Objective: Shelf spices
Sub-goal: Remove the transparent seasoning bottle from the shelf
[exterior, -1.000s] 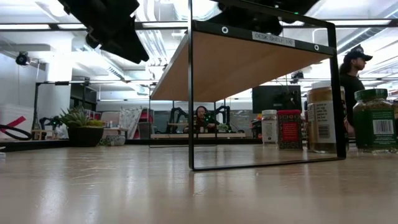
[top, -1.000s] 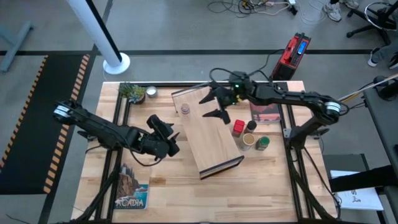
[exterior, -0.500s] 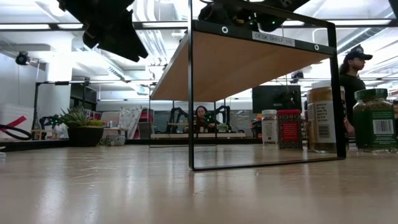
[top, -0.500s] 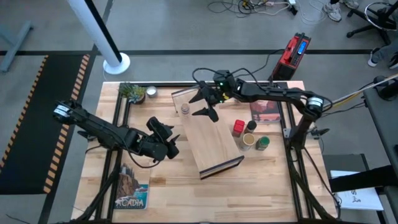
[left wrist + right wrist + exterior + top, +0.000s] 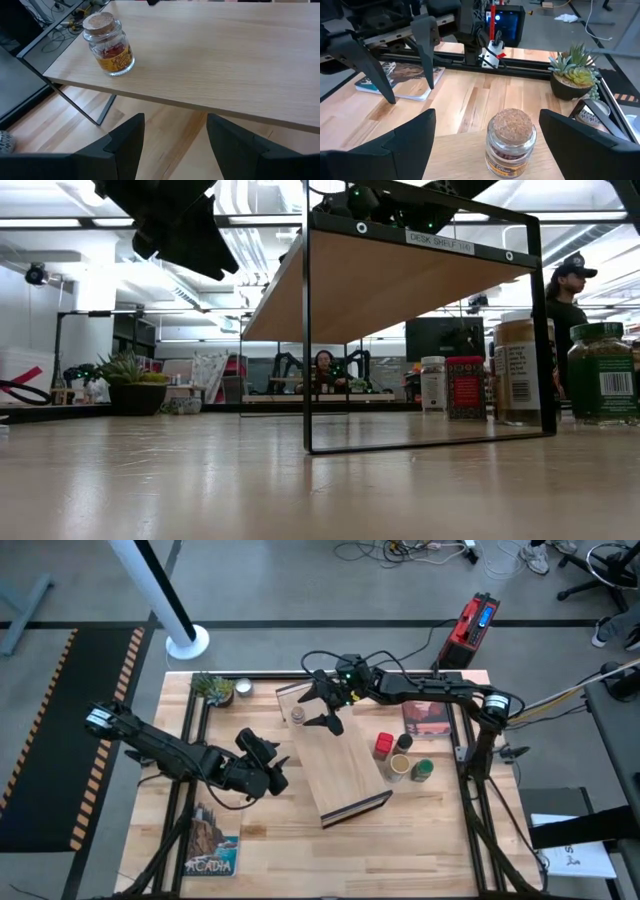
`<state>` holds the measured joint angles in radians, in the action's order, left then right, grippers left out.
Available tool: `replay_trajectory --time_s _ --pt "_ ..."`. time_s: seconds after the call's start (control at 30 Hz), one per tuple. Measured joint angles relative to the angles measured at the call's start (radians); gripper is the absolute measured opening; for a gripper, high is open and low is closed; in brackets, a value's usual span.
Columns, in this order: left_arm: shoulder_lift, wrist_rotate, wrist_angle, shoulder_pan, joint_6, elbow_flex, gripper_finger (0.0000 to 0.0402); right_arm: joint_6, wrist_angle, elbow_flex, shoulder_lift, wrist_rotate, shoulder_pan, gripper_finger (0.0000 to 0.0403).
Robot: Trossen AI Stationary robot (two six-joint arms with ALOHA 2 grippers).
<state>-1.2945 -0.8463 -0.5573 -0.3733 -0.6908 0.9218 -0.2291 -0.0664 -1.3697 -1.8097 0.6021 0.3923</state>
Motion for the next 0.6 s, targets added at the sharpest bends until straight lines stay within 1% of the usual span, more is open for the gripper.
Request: replay_trajectory --time_s 0.3,0.4,0.6 --pt "0.0 0.0 0.006 0.0 -0.012 0.0 0.0204 0.005 -0.03 0.0 -0.003 -0.007 -0.002 0.0334" --pt "0.0 0.0 0.007 0.0 -0.018 0.0 0.0204 -0.002 -0.034 0.0 -0.003 -0.062 -0.002 0.0334" --pt "0.0 0.0 0.008 0.0 -0.021 0.0 0.0204 0.007 -0.048 0.0 -0.003 -0.071 -0.003 0.0334"
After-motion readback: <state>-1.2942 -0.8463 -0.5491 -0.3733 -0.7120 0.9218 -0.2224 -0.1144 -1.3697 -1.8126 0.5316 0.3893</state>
